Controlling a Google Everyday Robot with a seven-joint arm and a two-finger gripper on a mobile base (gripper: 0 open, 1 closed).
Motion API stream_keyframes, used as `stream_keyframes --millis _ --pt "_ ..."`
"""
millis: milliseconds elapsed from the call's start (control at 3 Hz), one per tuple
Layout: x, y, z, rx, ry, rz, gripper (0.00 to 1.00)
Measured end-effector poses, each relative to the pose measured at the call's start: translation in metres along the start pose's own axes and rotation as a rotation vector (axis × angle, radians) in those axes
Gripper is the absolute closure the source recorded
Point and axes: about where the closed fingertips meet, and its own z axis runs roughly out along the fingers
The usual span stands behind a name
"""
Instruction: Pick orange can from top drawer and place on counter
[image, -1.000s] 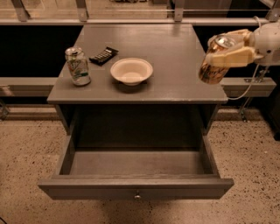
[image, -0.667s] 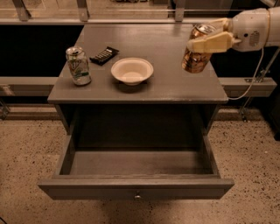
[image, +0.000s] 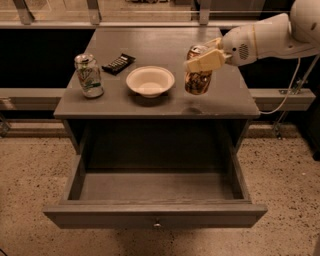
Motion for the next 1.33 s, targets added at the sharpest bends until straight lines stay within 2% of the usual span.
stream_keyframes --millis 333,667,1333 --pt "0.032 -0.006 0.021 0.023 0.007 0.039 0.82" --pt "0.040 -0.007 0.028 0.026 0.009 0.052 0.59" --pt "0.040 -0.005 0.034 0.016 0.009 0.053 0.12"
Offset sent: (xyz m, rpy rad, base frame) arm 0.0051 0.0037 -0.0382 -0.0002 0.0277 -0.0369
